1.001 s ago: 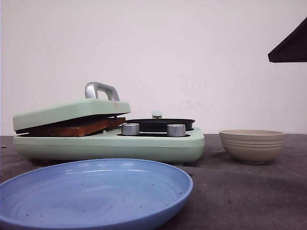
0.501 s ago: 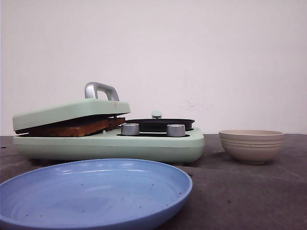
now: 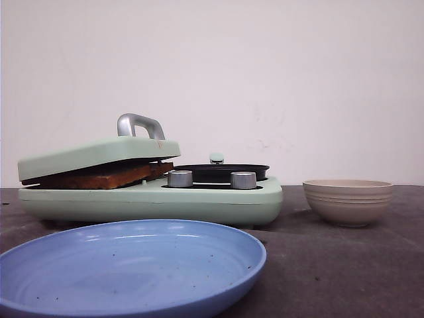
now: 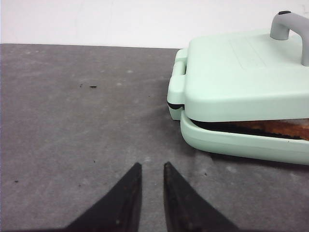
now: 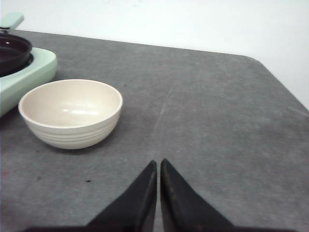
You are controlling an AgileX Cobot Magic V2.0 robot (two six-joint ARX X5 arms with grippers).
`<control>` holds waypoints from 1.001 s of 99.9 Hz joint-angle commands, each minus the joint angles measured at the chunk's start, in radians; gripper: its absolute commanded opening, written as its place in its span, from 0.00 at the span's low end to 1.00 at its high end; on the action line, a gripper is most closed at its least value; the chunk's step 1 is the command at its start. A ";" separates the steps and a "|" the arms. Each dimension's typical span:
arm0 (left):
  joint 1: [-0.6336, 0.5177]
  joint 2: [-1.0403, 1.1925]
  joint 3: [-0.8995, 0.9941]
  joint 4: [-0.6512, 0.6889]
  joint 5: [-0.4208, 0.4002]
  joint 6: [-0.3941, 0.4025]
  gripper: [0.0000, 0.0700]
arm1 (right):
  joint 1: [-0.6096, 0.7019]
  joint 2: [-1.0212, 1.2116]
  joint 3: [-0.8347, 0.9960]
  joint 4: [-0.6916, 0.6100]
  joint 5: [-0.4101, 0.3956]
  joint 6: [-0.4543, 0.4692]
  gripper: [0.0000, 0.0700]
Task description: Make breakfast with bread and shrimp
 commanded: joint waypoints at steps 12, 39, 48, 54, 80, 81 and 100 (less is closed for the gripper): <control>0.000 -0.002 -0.018 -0.003 0.000 0.009 0.00 | 0.002 0.000 -0.008 0.032 -0.024 -0.007 0.01; 0.000 -0.002 -0.018 -0.003 0.000 0.009 0.00 | 0.002 0.000 -0.008 0.032 -0.020 -0.007 0.01; 0.000 -0.002 -0.018 -0.003 -0.001 0.009 0.00 | 0.002 0.000 -0.008 0.032 -0.020 -0.007 0.01; 0.000 -0.002 -0.018 -0.003 0.000 0.009 0.00 | 0.002 0.000 -0.008 0.032 -0.020 -0.007 0.01; 0.000 -0.002 -0.018 -0.003 -0.001 0.009 0.00 | 0.002 0.000 -0.008 0.032 -0.020 -0.007 0.01; 0.000 -0.002 -0.018 -0.003 -0.001 0.009 0.00 | 0.002 0.000 -0.008 0.032 -0.020 -0.007 0.01; 0.000 -0.002 -0.018 -0.003 -0.001 0.009 0.00 | 0.002 0.000 -0.008 0.032 -0.020 -0.007 0.01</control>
